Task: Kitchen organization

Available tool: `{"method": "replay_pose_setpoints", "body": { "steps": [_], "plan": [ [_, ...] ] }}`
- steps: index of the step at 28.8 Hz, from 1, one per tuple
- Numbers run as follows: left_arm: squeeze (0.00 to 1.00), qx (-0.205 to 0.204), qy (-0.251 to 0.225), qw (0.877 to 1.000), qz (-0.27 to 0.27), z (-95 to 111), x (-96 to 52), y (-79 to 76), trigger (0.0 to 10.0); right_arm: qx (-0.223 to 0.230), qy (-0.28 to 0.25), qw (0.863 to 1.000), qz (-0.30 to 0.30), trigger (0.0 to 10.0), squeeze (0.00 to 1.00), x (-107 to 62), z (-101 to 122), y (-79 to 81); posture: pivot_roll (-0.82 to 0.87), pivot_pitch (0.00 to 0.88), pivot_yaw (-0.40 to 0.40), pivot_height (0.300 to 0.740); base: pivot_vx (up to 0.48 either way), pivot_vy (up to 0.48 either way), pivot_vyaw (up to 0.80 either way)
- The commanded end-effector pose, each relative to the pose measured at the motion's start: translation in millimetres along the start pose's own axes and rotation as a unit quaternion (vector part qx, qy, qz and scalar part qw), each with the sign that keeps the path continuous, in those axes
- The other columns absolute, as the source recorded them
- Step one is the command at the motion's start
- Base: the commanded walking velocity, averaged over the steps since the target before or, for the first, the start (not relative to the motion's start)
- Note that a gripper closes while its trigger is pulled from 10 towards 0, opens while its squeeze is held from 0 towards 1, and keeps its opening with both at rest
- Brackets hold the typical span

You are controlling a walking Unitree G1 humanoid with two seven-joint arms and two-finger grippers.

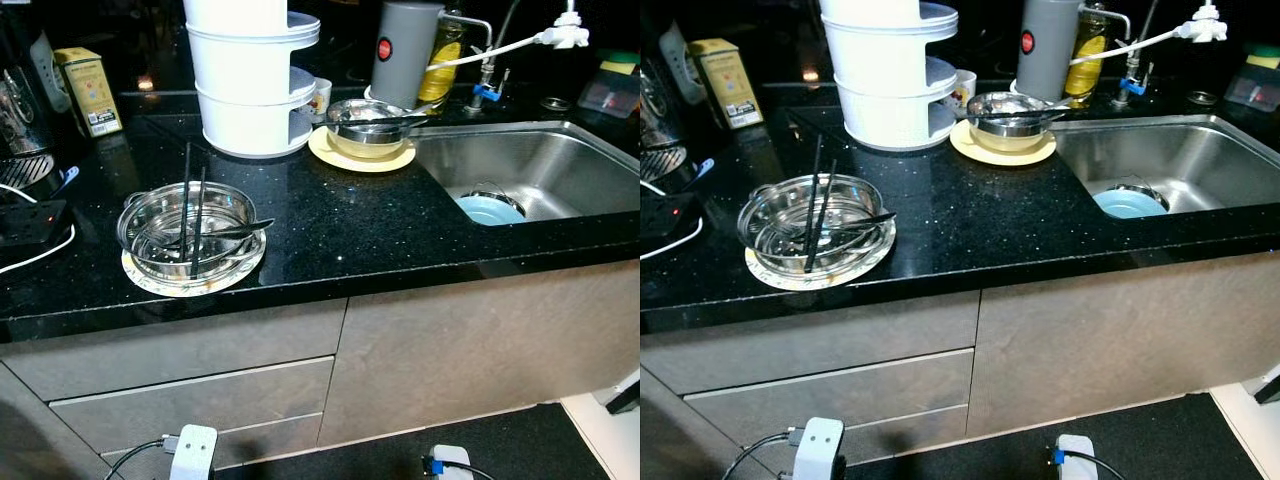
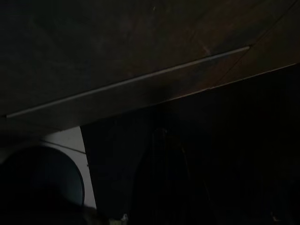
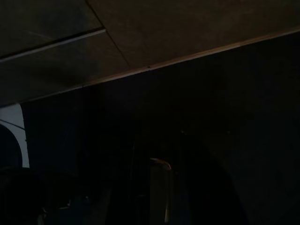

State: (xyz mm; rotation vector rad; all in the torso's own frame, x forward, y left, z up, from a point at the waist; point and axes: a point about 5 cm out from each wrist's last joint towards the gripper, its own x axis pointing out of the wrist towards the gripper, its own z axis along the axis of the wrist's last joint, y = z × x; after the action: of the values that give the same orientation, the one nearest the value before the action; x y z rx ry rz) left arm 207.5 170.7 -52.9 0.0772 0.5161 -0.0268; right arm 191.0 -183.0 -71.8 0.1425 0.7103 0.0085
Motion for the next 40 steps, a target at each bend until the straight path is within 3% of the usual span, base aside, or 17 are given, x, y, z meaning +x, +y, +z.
{"method": "replay_pose_setpoints", "body": {
  "steps": [1, 6, 9, 11, 13, 14, 15, 16, 18, 21, 24, 25, 28, 29, 32, 40],
  "plan": [
    [0.0, 0.009, 0.002, 1.0, -0.002, -2.3, -1.6, 0.5, 10.0, -0.006, 0.015, 1.0, 0.004, 10.0, 0.0, -0.6, -4.2, 0.8, -0.08, 0.175, -0.075, 0.74, 0.0, 0.0, 0.0],
    [0.0, 0.012, -0.045, 0.999, -0.021, 16.8, 4.6, -8.7, 10.0, 0.003, -0.005, 1.0, -0.001, 10.0, 0.0, 3.0, 5.9, 1.6, -0.11, 0.167, -0.069, 0.74, 0.0, 0.0, 0.0],
    [0.0, 0.017, -0.163, 0.986, -0.034, 34.3, -16.3, -6.9, 10.0, -0.001, -0.074, 0.997, 0.011, 10.0, 0.0, 3.2, 27.0, -3.0, -0.12, 0.17, -0.09, 0.74, 0.0, 0.0, 0.0],
    [0.0, 0.014, -0.184, 0.982, -0.034, 38.3, -21.8, -6.4, 10.0, -0.009, -0.089, 0.996, 0.021, 10.0, 0.0, 2.9, 32.0, -2.9, -0.12, 0.171, -0.095, 0.74, 0.0, 0.0, 0.0],
    [0.0, 0.015, -0.284, 0.958, -0.028, 78.1, -43.8, -6.3, 10.0, -0.041, -0.177, 0.98, 0.084, 10.0, 0.0, -1.7, 66.2, 6.5, -0.09, 0.175, -0.099, 0.74, 0.0, 0.0, 0.0],
    [0.0, 0.015, -0.284, 0.958, -0.028, 78.1, -43.8, -6.3, 10.0, -0.041, -0.177, 0.98, 0.084, 10.0, 0.0, -1.7, 66.2, 6.5, -0.09, 0.175, -0.099, 0.74, 0.0, 0.0, 0.0],
    [0.0, 0.025, -0.322, 0.946, -0.032, 95.8, -55.4, -8.1, 10.0, -0.054, -0.219, 0.968, 0.112, 10.0, 0.0, -7.5, 84.7, 13.4, -0.08, 0.174, -0.098, 0.74, 0.0, 0.0, 0.0],
    [0.0, 0.025, -0.322, 0.946, -0.032, 95.8, -55.4, -8.1, 10.0, -0.054, -0.219, 0.968, 0.112, 10.0, 0.0, -7.5, 84.7, 13.4, -0.08, 0.174, -0.098, 0.74, 0.0, 0.0, 0.0],
    [0.0, 0.034, -0.367, 0.929, -0.036, 117.7, -73.8, -10.2, 10.0, -0.078, -0.282, 0.942, 0.162, 10.0, 0.0, -24.5, 115.3, 27.6, -0.09, 0.171, -0.089, 0.74, 0.0, 0.0, 0.0],
    [0.0, 0.032, -0.378, 0.924, -0.035, 122.6, -79.4, -9.3, 10.0, -0.085, -0.302, 0.933, 0.179, 10.0, 0.0, -32.4, 125.0, 32.7, -0.09, 0.171, -0.089, 0.74, 0.0, 0.0, 0.0],
    [0.0, 0.035, -0.412, 0.91, -0.032, 135.6, -96.3, -5.8, 10.0, -0.109, -0.355, 0.899, 0.232, 10.0, 0.0, -56.9, 144.3, 46.6, -0.09, 0.168, -0.087, 0.74, 0.0, 0.0, 0.0],
    [0.0, 0.035, -0.412, 0.91, -0.032, 135.6, -96.3, -5.8, 10.0, -0.109, -0.355, 0.899, 0.232, 10.0, 0.0, -56.9, 144.3, 46.6, -0.09, 0.168, -0.087, 0.74, 0.0, 0.0, 0.0],
    [0.0, 0.037, -0.447, 0.894, -0.025, 158.3, -110.2, -7.6, 10.0, -0.12, -0.387, 0.88, 0.248, 10.0, 0.0, -71.7, 150.9, 53.2, -0.09, 0.169, -0.092, 0.74, 0.0, 0.0, 0.0],
    [1.0, 0.036, -0.463, 0.885, -0.03, 168.8, -111.1, -9.2, 10.0, -0.123, -0.4, 0.875, 0.243, 10.0, 0.0, -74.2, 154.0, 55.3, -0.09, 0.166, -0.096, 0.74, 0.0, 0.0, 0.0],
    [1.0, 0.04, -0.485, 0.873, -0.038, 186.1, -113.0, -11.6, 10.0, -0.121, -0.414, 0.871, 0.233, 10.0, 0.0, -78.8, 160.1, 59.2, -0.09, 0.165, -0.097, 0.74, 0.0, 0.0, 0.0],
    [1.0, 0.032, -0.509, 0.86, -0.023, 211.3, -105.4, -14.9, 10.0, -0.105, -0.44, 0.871, 0.194, 10.0, 0.0, -82.6, 180.5, 61.0, -0.09, 0.158, -0.086, 0.74, 0.0, 0.0, 0.0]
  ]
}}
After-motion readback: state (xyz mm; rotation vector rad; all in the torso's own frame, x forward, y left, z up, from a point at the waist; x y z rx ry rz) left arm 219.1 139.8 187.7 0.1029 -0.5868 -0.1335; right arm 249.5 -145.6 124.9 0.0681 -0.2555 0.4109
